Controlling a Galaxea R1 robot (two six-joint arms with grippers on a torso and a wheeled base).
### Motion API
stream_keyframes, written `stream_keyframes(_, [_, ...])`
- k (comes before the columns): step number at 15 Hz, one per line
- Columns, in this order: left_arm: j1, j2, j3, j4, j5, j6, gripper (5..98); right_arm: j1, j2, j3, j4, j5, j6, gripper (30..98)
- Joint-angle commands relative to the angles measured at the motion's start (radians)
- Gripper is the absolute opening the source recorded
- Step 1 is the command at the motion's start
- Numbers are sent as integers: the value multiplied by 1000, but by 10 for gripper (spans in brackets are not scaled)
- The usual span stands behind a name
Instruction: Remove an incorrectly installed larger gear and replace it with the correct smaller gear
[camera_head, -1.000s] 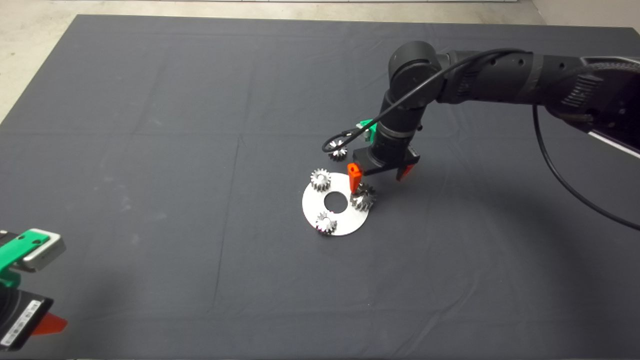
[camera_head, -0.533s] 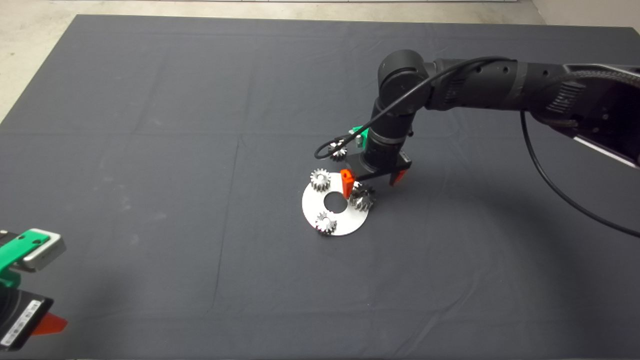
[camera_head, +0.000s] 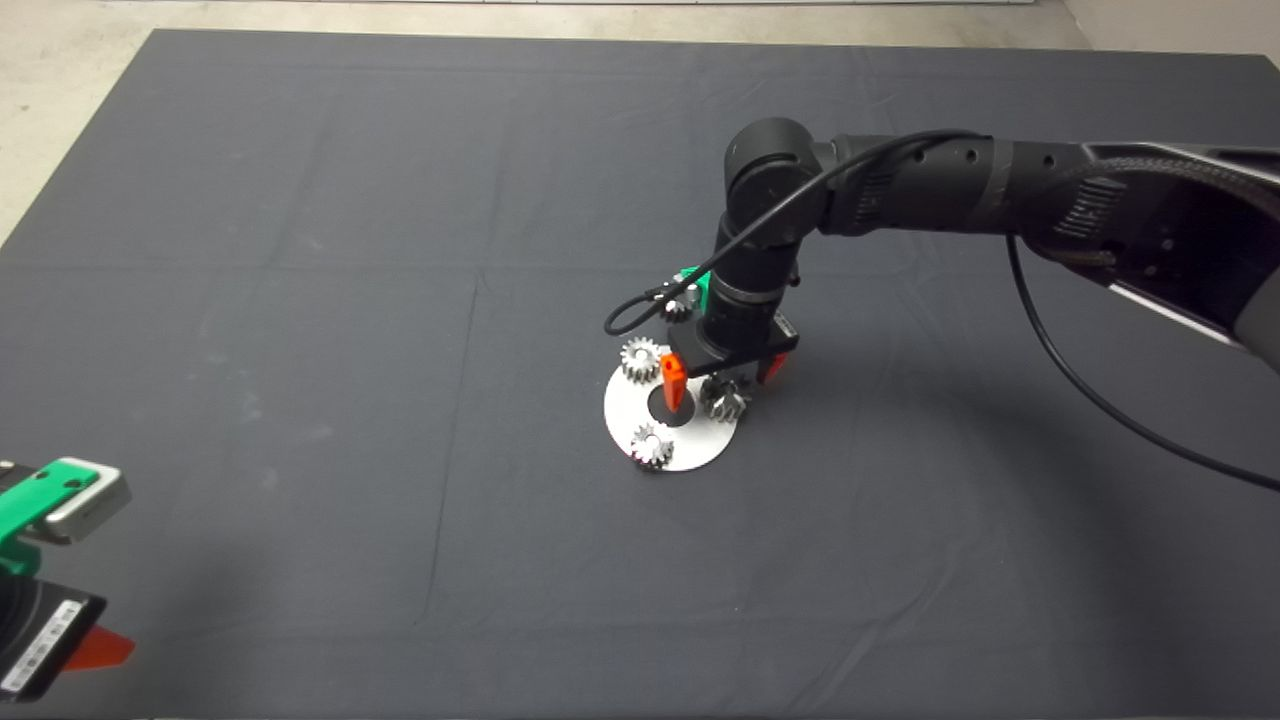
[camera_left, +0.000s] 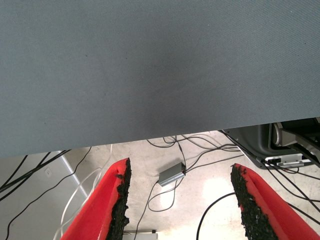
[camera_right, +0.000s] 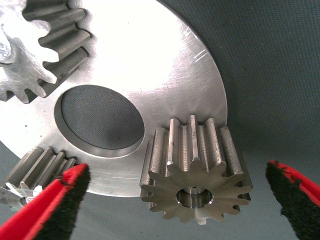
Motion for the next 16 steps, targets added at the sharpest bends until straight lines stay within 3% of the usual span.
stream_keyframes(1, [-2,-10,3,12,64,-1,494,23,6,1,-33,-75,-3,910])
stream_keyframes(3, [-2,-11,5,12,64,-3,494,23,3,3,-33,-76,-3,900])
stream_keyframes(9, [-2,-7,3,11,64,-3,494,23,-4,10,-31,-79,1,759])
stream_keyframes(11, [-2,-7,2,11,65,-3,494,28,-4,17,-31,-82,1,751])
stream_keyframes(14, [-2,-5,-1,11,65,-3,494,31,-7,37,-30,-84,2,672])
stream_keyframes(16, [-2,-4,-4,12,65,-1,494,33,-13,68,-28,-85,10,658])
